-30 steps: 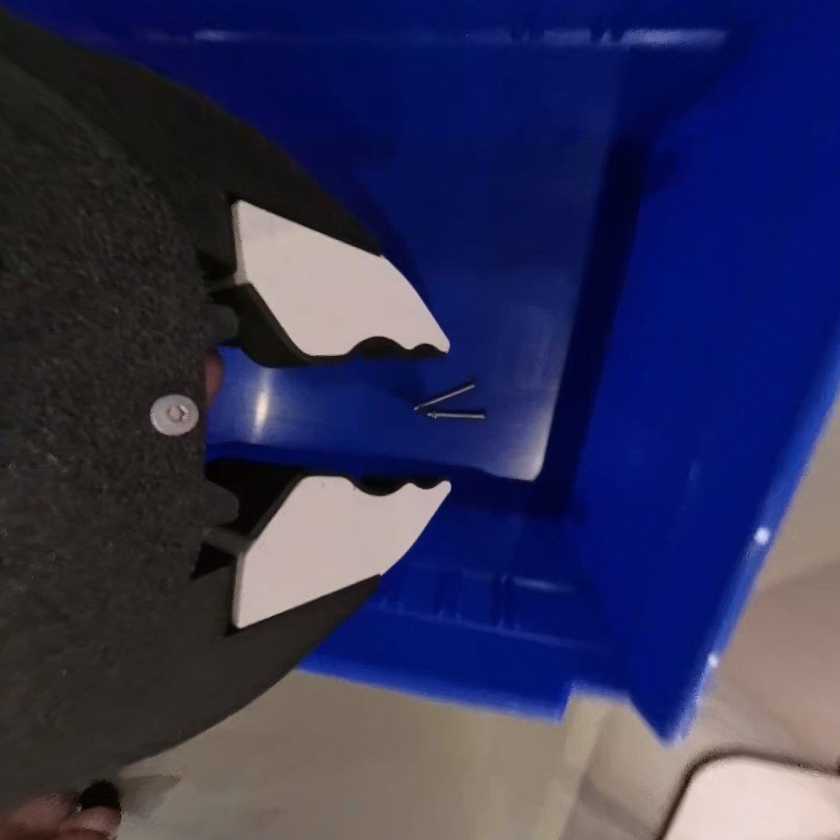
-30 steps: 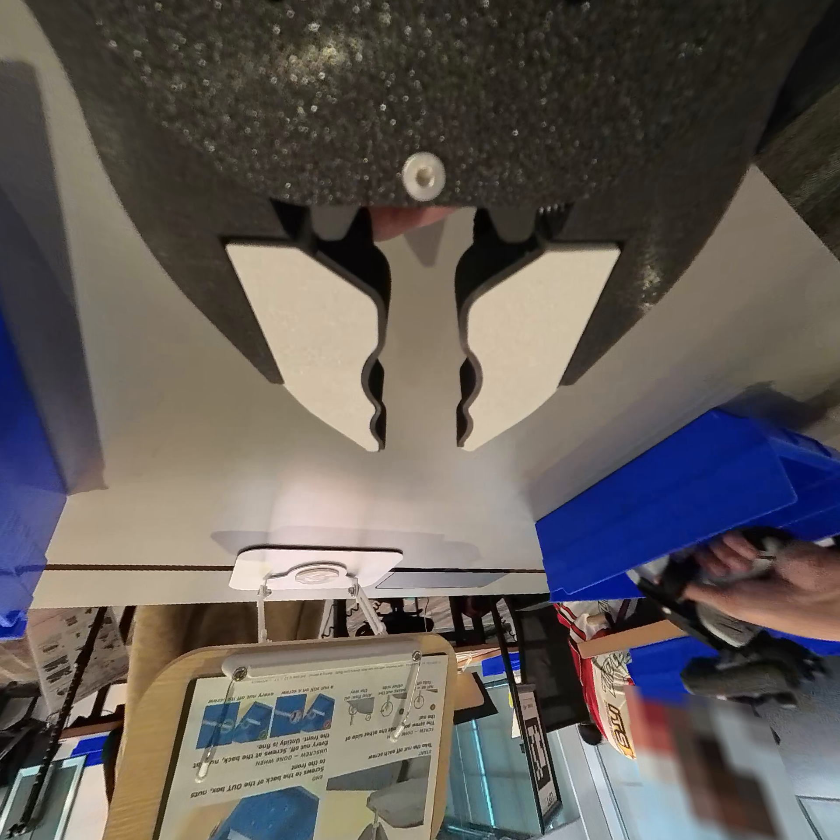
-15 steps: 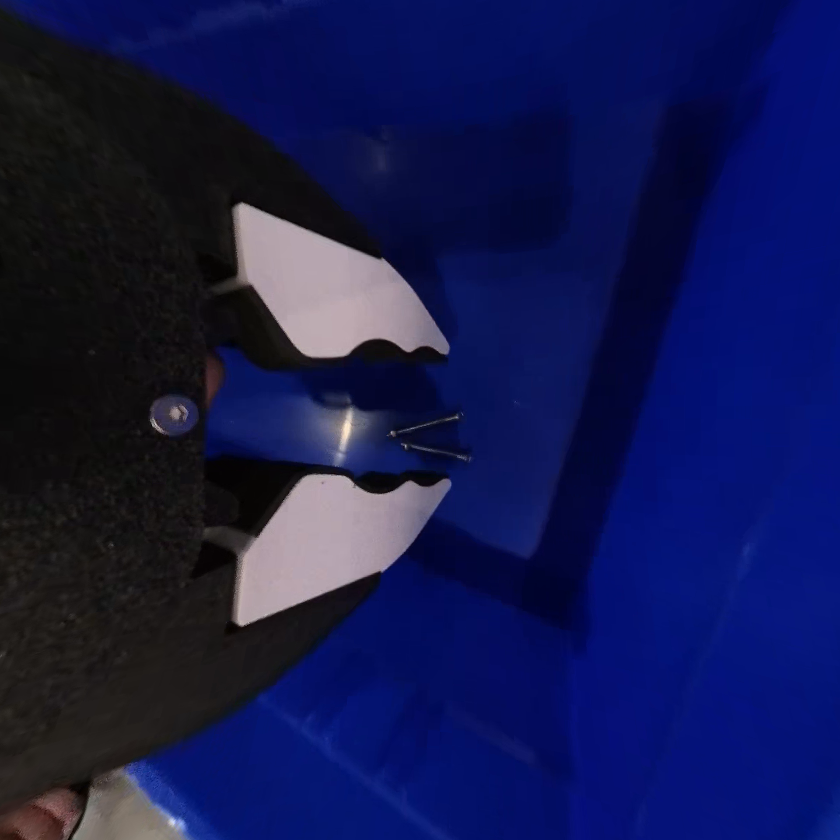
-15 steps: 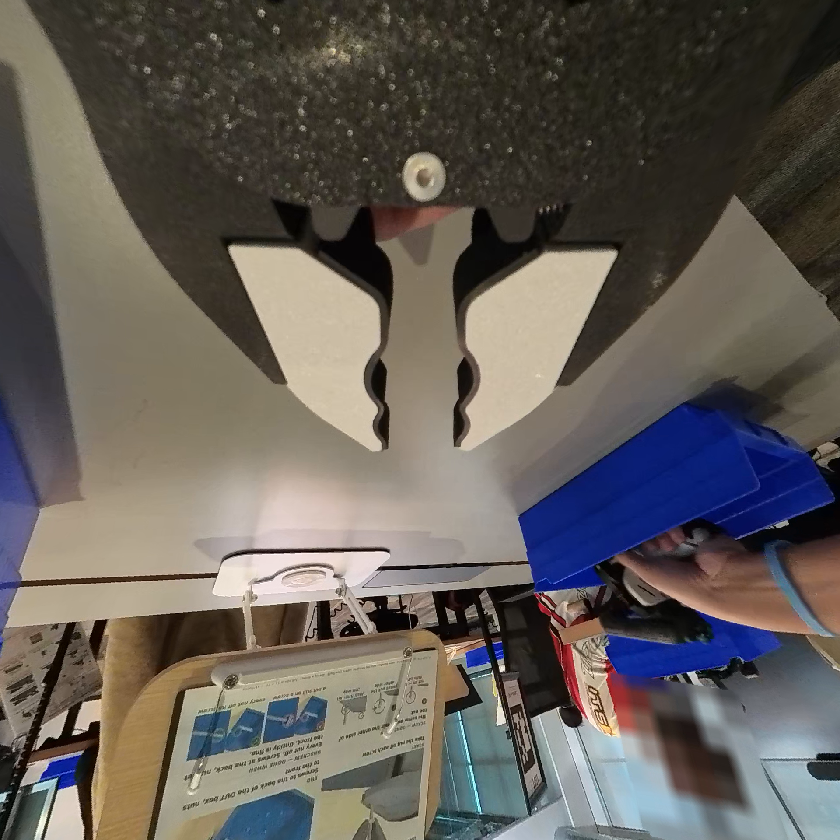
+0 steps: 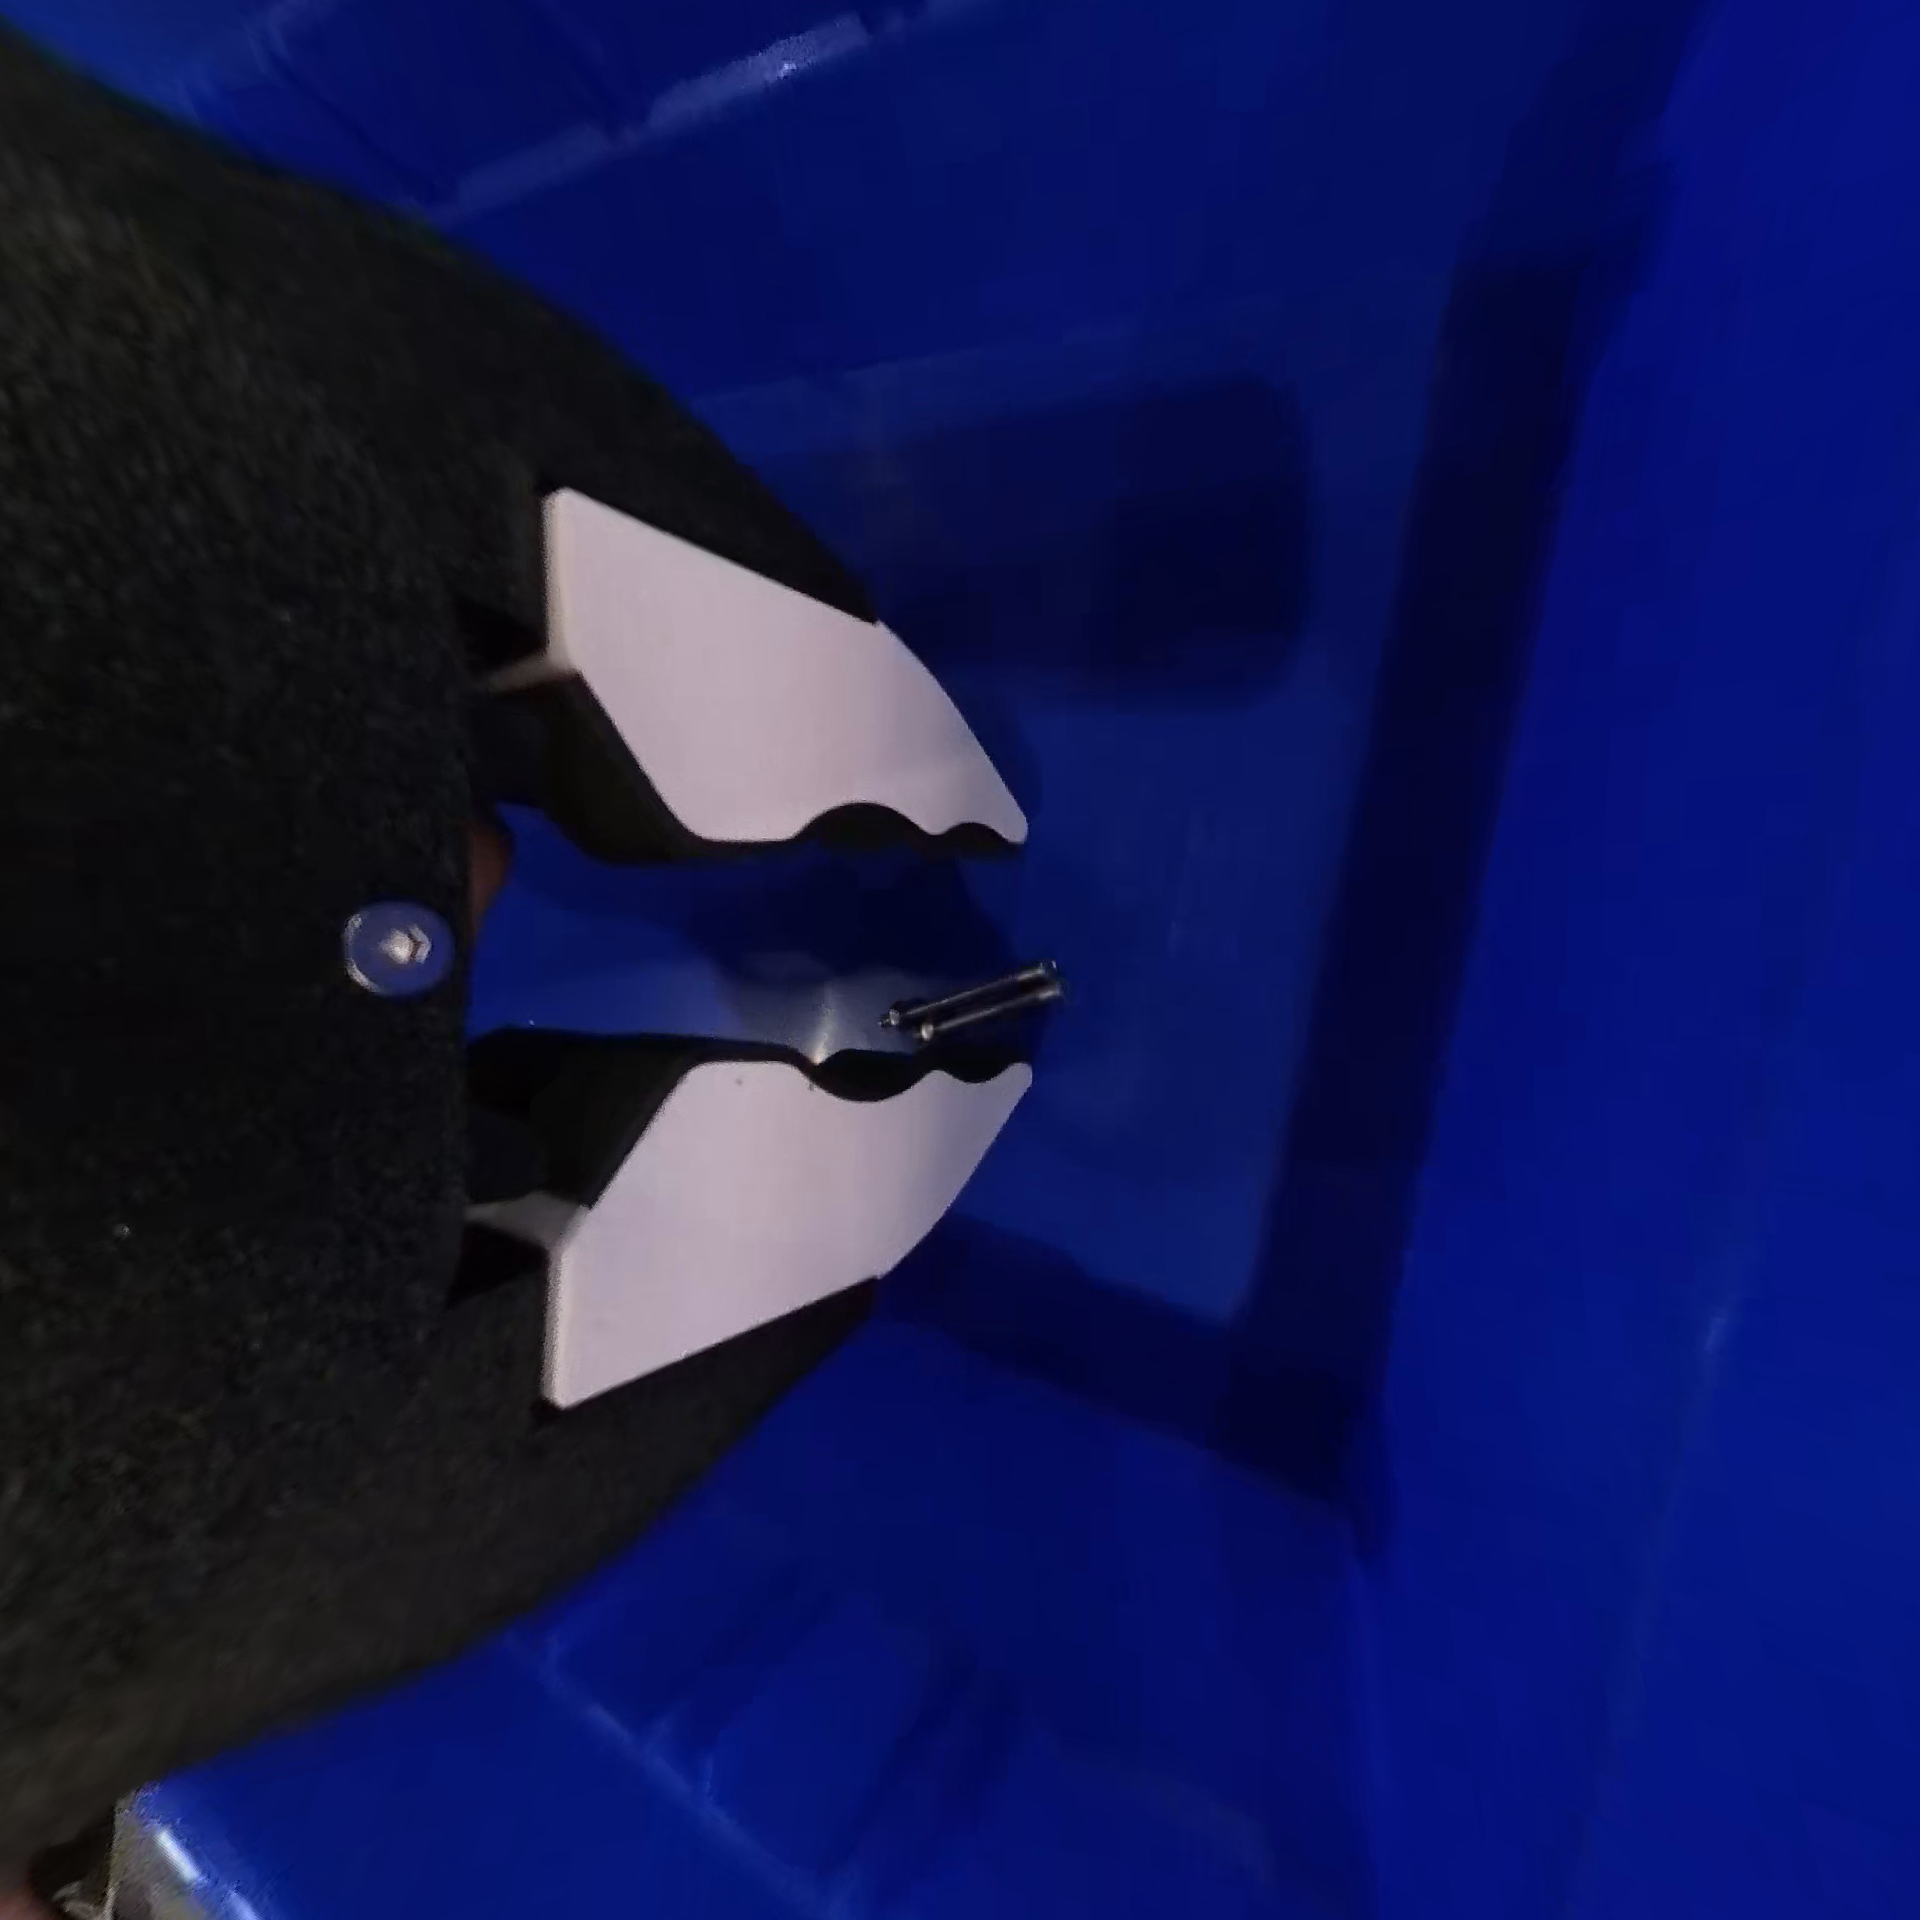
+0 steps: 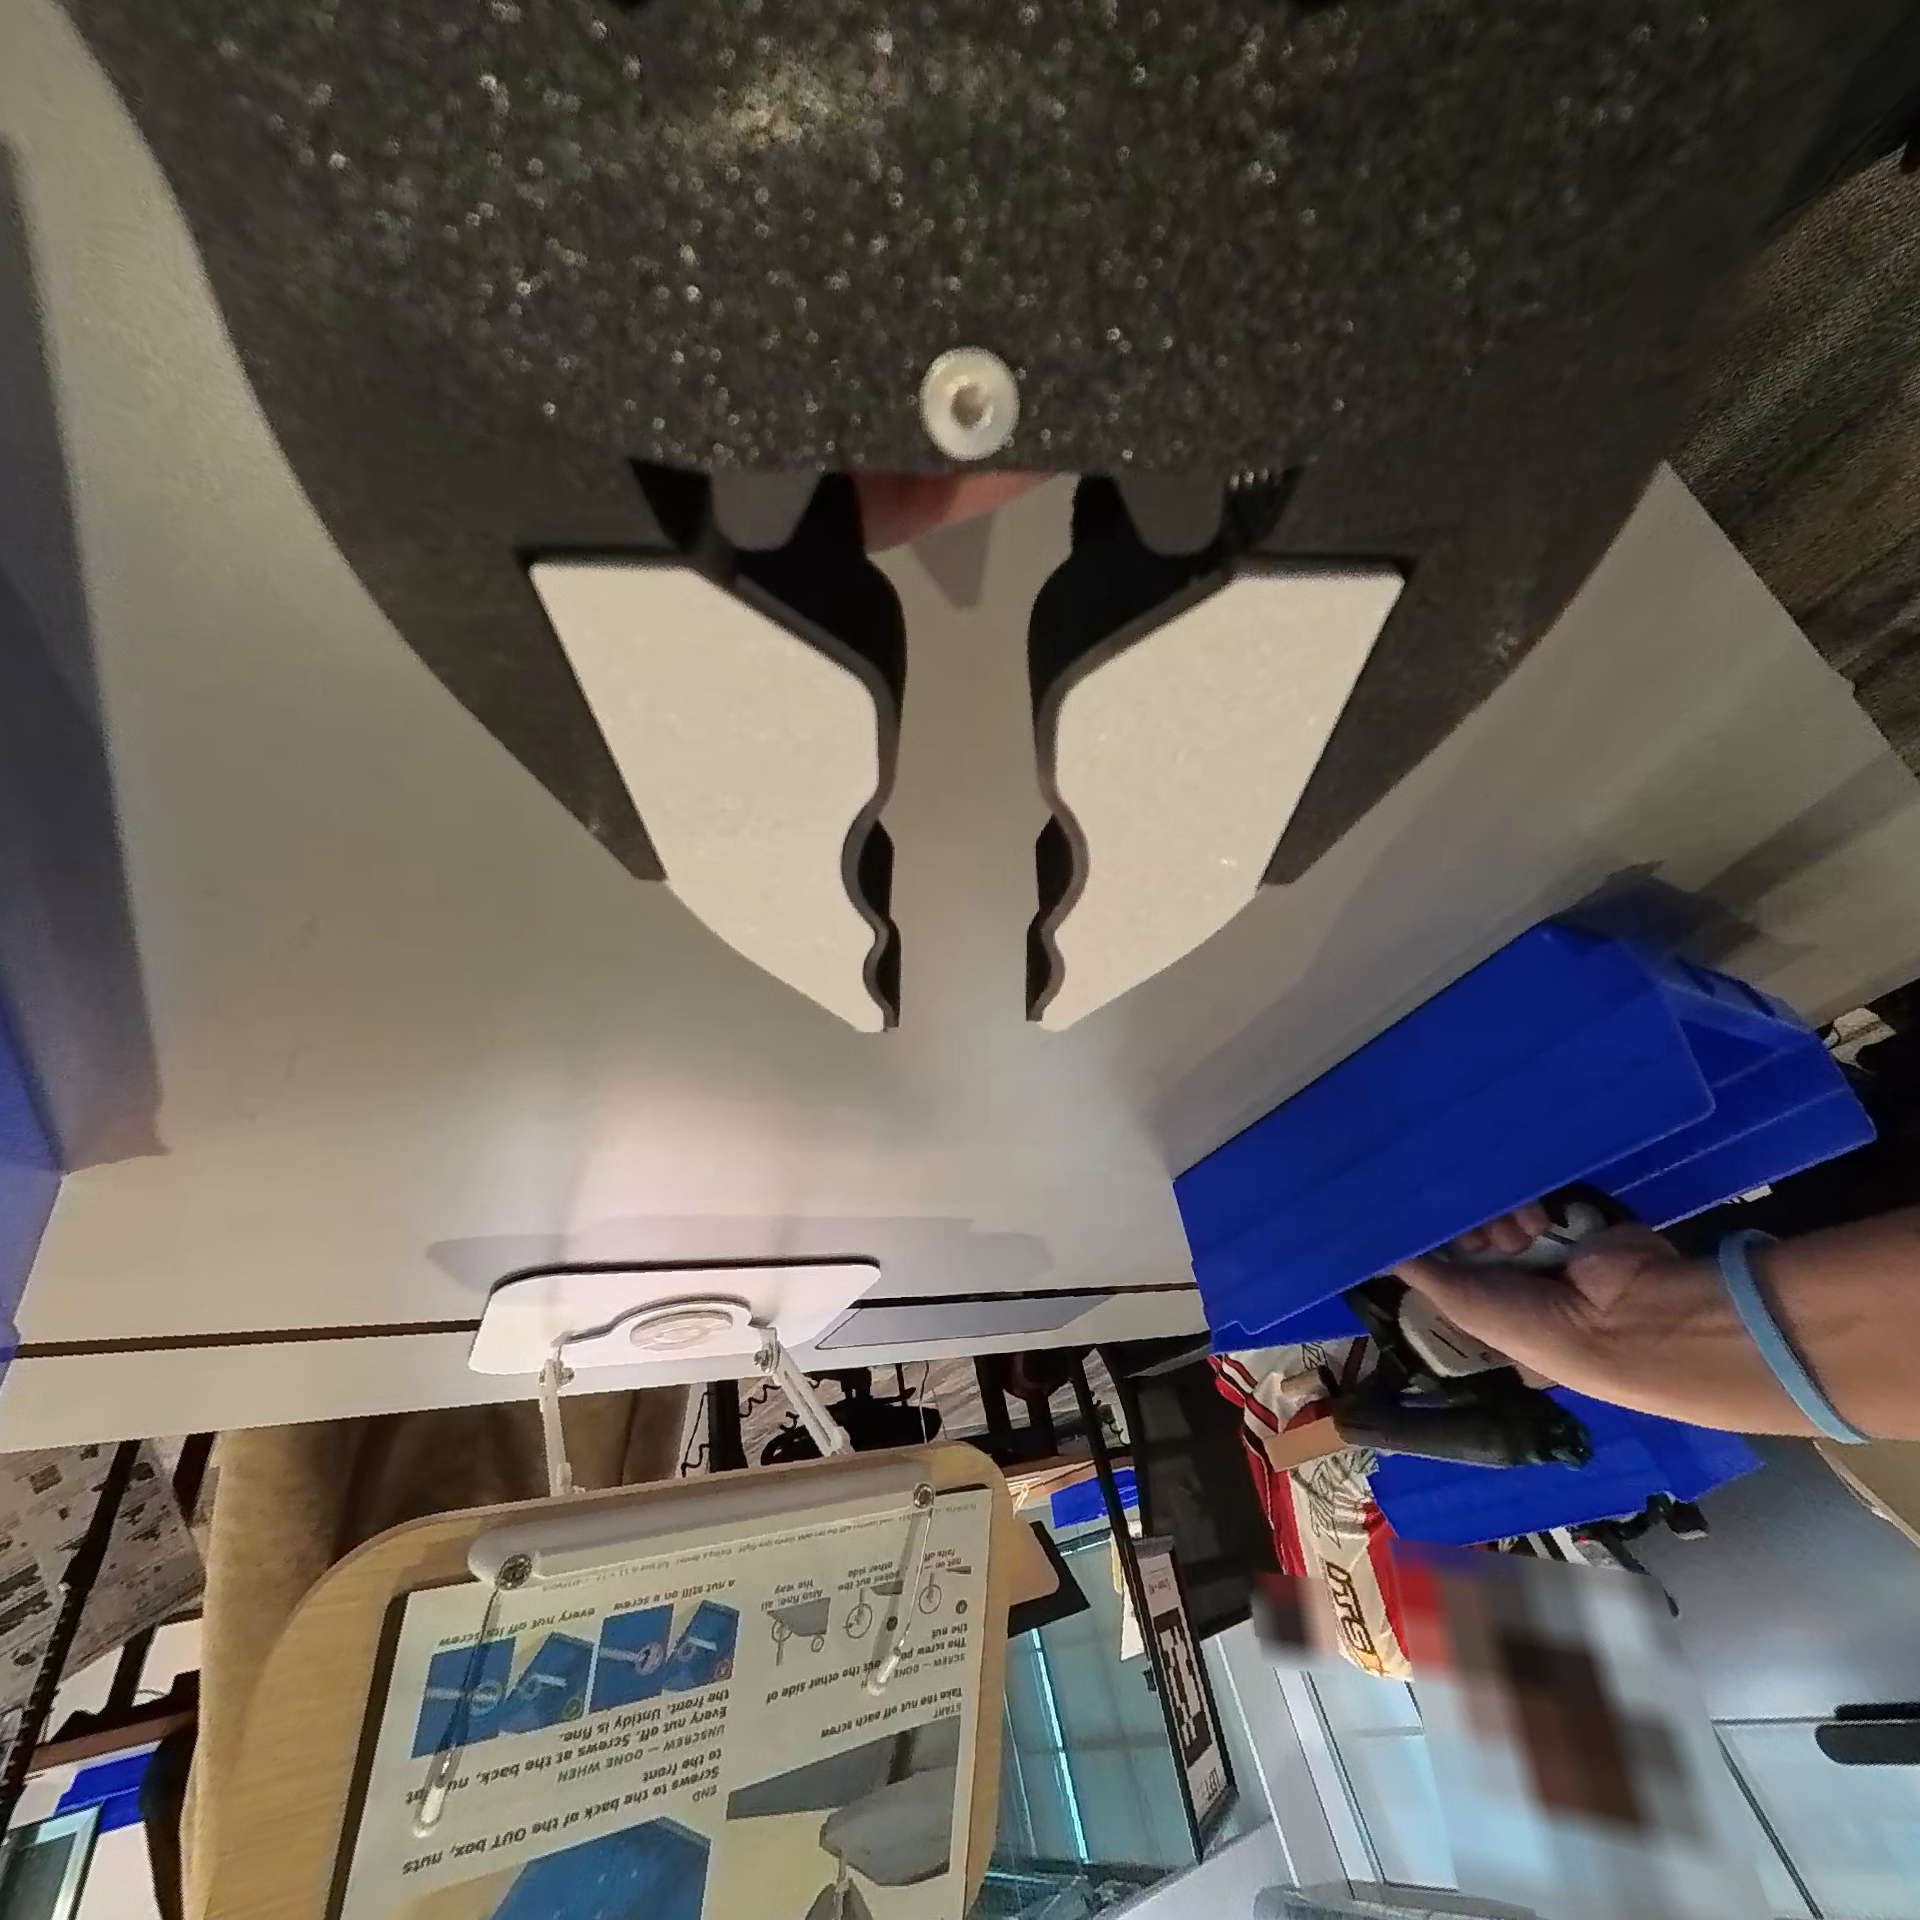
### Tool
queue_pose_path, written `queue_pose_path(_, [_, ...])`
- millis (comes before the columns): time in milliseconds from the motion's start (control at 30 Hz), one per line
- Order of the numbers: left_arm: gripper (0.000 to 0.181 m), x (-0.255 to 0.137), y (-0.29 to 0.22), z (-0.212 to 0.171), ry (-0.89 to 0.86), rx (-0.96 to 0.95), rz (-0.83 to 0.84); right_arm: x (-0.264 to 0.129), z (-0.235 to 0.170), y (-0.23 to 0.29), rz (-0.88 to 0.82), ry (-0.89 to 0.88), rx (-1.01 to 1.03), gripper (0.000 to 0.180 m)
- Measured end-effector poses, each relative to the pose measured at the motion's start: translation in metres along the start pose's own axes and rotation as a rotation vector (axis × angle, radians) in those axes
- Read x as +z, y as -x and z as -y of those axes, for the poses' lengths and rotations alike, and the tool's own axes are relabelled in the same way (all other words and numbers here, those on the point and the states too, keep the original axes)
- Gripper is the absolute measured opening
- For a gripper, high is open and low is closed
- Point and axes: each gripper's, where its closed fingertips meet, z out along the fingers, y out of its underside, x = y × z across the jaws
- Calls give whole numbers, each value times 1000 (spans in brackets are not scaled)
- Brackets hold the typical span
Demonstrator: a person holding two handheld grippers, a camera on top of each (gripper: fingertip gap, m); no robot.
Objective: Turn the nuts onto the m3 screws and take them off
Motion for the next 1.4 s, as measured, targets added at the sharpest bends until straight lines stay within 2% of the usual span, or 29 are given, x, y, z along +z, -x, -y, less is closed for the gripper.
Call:
queue_pose_path(167, [37,-7,-4,6,-22,9,-26,0,0,0,0,-1,-2,22])
queue_pose_path(367, [31,-14,9,12,-49,-35,-6,-1,-1,0,-1,5,-8,22])
queue_pose_path(700, [36,0,7,2,-11,-53,-58,-1,-1,1,0,8,-10,22])
queue_pose_path(833, [33,2,10,2,-6,-10,0,-1,-1,1,2,9,-8,22])
queue_pose_path(900, [29,2,9,3,-9,-6,-1,-1,-1,0,1,10,-6,22])
queue_pose_path(967, [6,2,9,2,-9,17,9,0,-2,0,2,13,-4,21])
queue_pose_path(1167, [5,1,11,3,-26,28,-11,-1,-2,0,1,15,-4,21])
queue_pose_path(1267, [5,-18,8,11,-112,54,-92,-1,-2,-1,-1,17,-15,21])
queue_pose_path(1400, [4,-99,-24,21,-451,185,-374,0,-2,3,50,44,-41,21])
